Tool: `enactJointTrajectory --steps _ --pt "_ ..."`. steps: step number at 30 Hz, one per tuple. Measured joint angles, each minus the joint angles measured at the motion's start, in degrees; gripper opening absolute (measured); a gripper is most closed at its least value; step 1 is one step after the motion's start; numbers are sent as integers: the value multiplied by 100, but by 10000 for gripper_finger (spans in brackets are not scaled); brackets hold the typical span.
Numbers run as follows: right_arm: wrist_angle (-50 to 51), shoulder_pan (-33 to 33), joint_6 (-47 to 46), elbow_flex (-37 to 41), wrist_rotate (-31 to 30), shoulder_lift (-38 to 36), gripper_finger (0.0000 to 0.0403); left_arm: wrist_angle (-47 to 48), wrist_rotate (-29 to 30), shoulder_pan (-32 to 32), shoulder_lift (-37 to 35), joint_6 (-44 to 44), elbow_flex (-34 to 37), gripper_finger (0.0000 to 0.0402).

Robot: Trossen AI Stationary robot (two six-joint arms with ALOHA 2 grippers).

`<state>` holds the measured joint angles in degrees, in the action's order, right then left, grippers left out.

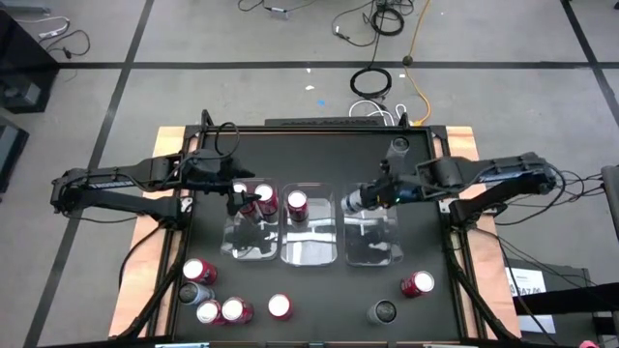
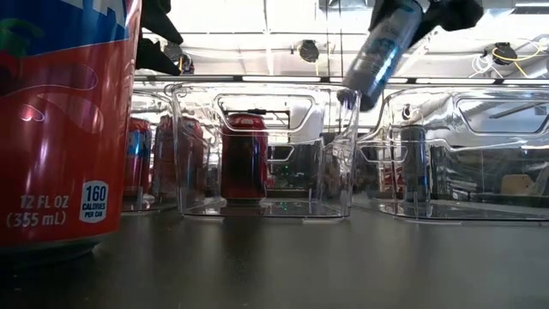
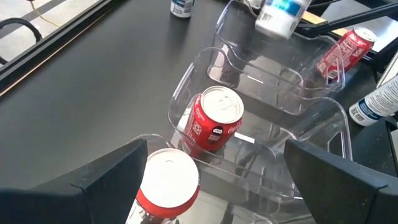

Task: Sort soda cans
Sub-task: Put the top left white blue soda can into the right transparent bin

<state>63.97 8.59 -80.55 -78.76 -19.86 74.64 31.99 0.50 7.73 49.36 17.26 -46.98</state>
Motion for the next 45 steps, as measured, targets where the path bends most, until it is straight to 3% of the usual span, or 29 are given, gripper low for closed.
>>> enactJointTrajectory --steps 16,32,45 --pt "347 -101 -611 0 45 1499 256 -4 -1 0 0 -299 0 385" --pt "351 -490 -372 0 70 2167 256 -4 -1 0 0 -283 0 385" --pt "283 -576 -204 0 68 2233 258 -4 -1 1 0 -267 0 385"
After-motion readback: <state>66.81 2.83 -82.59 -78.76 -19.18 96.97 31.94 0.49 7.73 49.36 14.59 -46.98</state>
